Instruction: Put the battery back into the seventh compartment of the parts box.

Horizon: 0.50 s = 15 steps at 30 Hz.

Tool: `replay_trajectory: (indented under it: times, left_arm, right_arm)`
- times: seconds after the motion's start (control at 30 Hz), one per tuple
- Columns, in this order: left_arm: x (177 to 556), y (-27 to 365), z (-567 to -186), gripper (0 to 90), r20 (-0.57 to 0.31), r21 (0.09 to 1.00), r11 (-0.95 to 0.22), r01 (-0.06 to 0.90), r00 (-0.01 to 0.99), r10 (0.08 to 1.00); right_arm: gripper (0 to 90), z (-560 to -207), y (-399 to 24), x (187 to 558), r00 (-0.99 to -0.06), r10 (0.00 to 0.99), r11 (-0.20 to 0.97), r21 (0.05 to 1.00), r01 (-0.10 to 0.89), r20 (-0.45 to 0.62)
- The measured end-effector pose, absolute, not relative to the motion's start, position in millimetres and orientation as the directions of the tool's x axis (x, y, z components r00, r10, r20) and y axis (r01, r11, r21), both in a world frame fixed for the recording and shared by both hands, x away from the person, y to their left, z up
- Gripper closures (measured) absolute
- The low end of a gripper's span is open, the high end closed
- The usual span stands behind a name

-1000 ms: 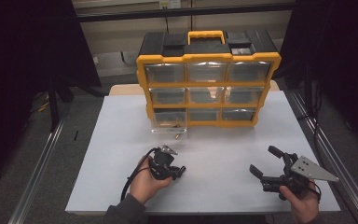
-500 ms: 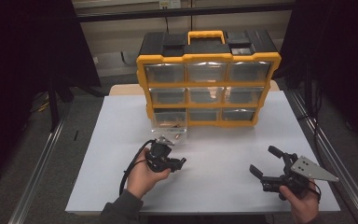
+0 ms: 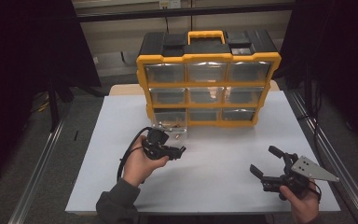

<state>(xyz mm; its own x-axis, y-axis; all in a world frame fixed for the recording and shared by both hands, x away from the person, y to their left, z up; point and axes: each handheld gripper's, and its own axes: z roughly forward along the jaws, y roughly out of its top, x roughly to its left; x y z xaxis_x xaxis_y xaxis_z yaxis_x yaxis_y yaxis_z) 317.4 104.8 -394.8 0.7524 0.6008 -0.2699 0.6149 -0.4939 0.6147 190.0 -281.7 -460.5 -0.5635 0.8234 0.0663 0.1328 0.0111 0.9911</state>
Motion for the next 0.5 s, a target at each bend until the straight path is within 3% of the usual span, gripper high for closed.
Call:
replay_trajectory:
  times: [0.5]
  left_arm:
    - [337, 112, -366, 77.5, -0.254, 0.636, -0.461, 0.618, 0.733, 0.631]
  right_arm:
    - [3.9, -460, -282, 190, -0.558, 0.827, 0.011, 0.991, 0.134, 0.066]
